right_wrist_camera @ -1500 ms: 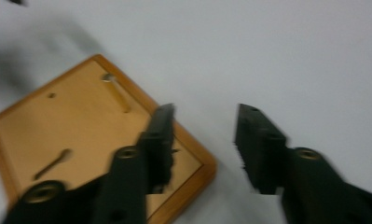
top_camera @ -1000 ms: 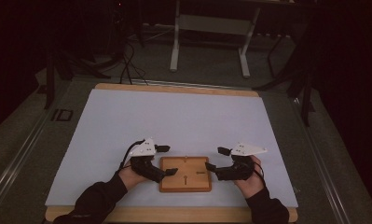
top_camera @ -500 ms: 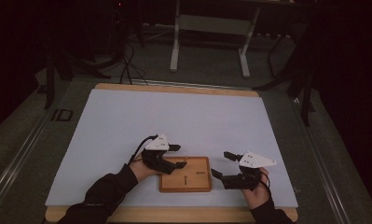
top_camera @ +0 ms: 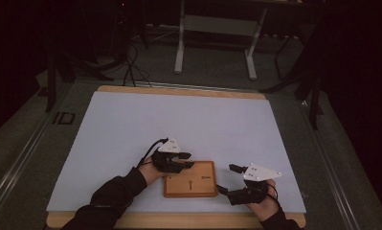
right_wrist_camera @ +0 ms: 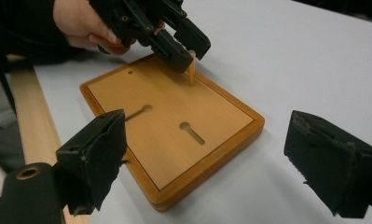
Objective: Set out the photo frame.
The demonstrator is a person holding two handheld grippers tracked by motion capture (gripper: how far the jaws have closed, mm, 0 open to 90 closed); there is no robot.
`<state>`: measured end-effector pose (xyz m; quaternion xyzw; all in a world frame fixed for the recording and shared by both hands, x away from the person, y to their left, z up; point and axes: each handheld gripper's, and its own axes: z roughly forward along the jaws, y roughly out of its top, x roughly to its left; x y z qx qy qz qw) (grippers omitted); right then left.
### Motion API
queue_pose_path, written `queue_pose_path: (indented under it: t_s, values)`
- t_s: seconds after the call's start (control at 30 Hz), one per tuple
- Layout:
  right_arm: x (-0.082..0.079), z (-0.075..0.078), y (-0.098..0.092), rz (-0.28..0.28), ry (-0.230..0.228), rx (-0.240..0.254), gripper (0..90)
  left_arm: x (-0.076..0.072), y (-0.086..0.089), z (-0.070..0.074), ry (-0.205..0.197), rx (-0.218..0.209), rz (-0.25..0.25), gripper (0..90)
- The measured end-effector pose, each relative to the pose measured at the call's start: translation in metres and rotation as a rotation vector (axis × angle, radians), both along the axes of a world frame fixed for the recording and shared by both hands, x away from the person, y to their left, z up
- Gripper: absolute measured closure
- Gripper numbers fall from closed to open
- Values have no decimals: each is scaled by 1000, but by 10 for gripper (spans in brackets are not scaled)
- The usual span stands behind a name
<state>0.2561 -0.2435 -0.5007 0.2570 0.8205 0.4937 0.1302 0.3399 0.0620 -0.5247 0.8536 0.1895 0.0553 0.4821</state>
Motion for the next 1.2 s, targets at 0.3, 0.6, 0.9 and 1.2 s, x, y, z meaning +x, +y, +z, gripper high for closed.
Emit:
queue_pose_path:
  t_s: [0.3, 0.6, 0.9, 1.2]
  values:
    - [-7, -2, 0, 30, -31, -7, 127, 2, -3, -1, -3, -21, -17, 708]
    - [-8, -4, 1, 53, -24, -3, 112, 5, -4, -4, 11, -7, -52, 826]
    - [-9, -5, 1, 45, -41, -35, 136, 12, -4, -1, 65, 2, -83, 830]
    - [-17, 2, 0, 59, -130, -146, 187, 28, 0, -3, 156, -41, -116, 831]
